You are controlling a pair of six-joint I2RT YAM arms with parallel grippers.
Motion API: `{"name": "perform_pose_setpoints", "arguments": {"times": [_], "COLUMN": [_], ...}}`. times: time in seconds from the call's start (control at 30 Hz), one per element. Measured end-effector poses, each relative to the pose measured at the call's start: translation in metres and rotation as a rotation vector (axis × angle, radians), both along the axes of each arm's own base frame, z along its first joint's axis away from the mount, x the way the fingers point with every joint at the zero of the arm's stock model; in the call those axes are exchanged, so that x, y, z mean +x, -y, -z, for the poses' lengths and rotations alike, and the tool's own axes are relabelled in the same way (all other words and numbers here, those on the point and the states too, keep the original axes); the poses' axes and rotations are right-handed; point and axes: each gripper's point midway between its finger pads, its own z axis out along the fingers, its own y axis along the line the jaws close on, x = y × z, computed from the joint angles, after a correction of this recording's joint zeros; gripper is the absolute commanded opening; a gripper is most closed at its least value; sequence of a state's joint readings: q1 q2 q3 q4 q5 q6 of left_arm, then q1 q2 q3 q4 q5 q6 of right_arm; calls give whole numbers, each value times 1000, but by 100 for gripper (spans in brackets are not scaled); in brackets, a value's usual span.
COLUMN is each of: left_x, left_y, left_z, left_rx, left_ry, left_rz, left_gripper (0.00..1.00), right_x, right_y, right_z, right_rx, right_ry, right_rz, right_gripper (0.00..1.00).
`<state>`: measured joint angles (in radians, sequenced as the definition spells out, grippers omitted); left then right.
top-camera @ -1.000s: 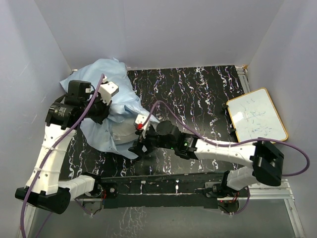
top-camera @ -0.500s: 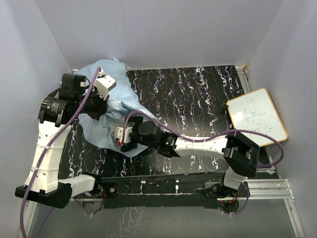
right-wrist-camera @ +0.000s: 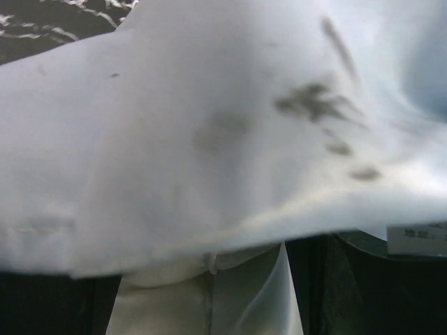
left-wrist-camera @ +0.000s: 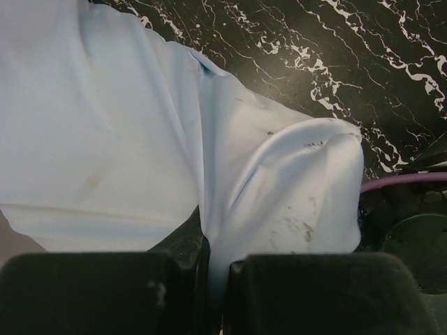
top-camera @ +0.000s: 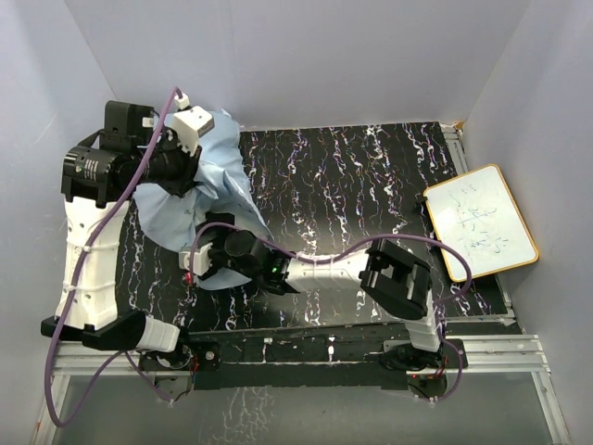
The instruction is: Remove the pillowcase from the pillow
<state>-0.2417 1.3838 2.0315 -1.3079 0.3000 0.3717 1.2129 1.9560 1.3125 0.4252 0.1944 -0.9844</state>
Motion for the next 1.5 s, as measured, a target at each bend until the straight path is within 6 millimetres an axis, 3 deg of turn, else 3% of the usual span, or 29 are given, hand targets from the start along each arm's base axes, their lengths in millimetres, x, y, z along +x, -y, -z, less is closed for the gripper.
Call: {"name": "perform_pose_setpoints", "arguments": {"times": [0.13,0.17,0.3,0.37,0.53,0.57,0.63,0.73,0.8,0.93,1.07,1.33,1.5], "left_x": [4,4,1,1,15,19,29,46,55,56,39,-40,-77], "left_y": [0,0,-2,-2,5,6,9,9,5,1,4,10,12], "left_z": [-13,-12,-11,-13,-29,-33,-43,-68,-86,-107,-124,-177,-178], "left_rx": [-7,-5,2,-6,-53,-57,-58,-50,-41,-44,-91,-226,-264], "left_ry": [20,17,34,59,150,168,210,313,393,477,520,670,697], "left_rz": [-4,-3,1,-1,-5,-3,1,-2,-21,-40,-19,90,155], "left_gripper": [0,0,0,0,2,8,35,64,77,90,93,96,96], "right_x": [10,11,13,13,24,29,36,56,58,52,51,66,64], "right_y": [-8,-8,-1,9,62,78,108,141,154,158,151,127,118], "right_z": [-8,-9,-23,-40,-123,-139,-174,-197,-209,-225,-244,-269,-273], "right_rx": [41,53,129,181,407,459,560,639,678,694,709,766,800], "right_ry": [14,1,-92,-153,-305,-335,-401,-433,-478,-561,-635,-737,-800], "right_rz": [43,54,110,135,196,215,242,299,309,305,309,341,349], "right_gripper": [16,9,8,8,8,8,8,8,8,8,8,8,8]}}
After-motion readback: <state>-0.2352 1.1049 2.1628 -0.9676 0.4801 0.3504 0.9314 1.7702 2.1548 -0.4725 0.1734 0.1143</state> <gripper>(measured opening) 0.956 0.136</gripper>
